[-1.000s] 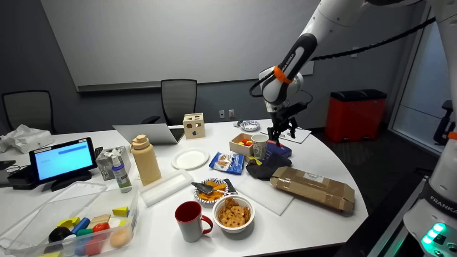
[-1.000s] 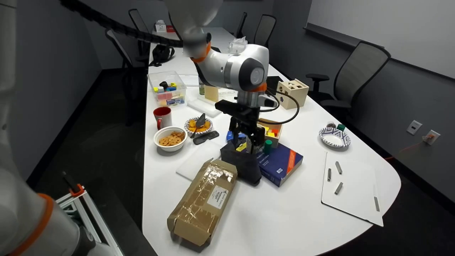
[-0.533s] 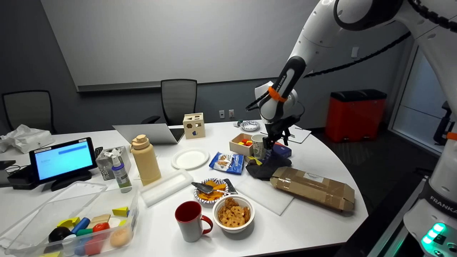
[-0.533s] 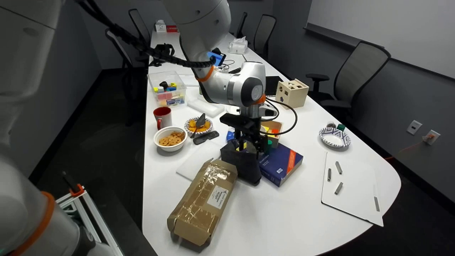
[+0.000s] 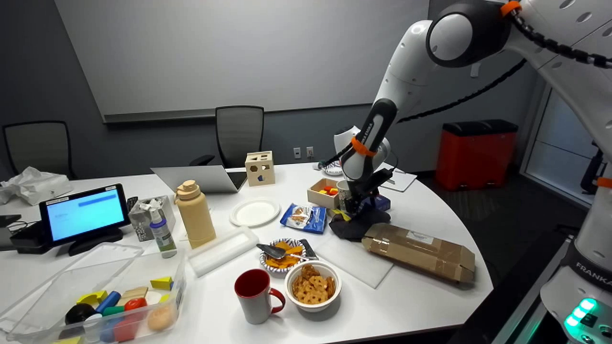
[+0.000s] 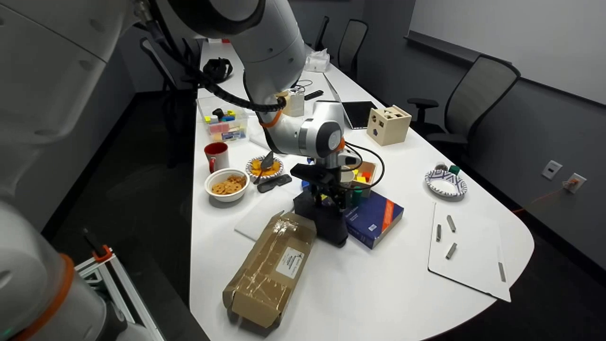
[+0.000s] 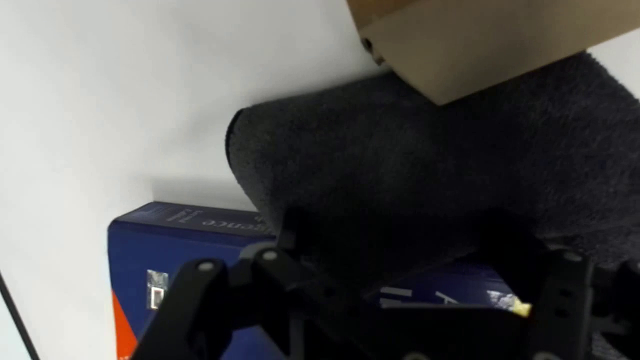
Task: Use the grey cloth to wipe the table
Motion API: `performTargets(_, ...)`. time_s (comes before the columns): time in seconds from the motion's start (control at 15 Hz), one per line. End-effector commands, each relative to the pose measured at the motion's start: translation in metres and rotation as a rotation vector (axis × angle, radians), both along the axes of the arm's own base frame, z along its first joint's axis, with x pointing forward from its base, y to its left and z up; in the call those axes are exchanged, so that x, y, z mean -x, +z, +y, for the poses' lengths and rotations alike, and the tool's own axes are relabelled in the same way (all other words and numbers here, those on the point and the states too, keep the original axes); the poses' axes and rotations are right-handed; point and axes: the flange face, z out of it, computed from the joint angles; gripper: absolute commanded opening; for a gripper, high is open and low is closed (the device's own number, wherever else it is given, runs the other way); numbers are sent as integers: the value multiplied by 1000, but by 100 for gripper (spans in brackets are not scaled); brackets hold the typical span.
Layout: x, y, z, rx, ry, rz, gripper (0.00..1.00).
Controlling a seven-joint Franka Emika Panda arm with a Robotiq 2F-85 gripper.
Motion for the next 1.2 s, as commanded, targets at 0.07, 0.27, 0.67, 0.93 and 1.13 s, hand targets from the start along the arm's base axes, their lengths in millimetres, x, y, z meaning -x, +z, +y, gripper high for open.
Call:
performTargets(0.07, -5, -9, 3, 15, 4, -20, 52)
performTargets(0.27, -3, -5, 1, 15, -6, -18, 30)
performTargets(0.67, 6, 29, -2, 19, -25, -19, 0)
performTargets(0.93, 31, 75, 22, 16, -60, 29, 1)
performTargets(1.13, 62, 115, 61, -21, -62, 92, 1)
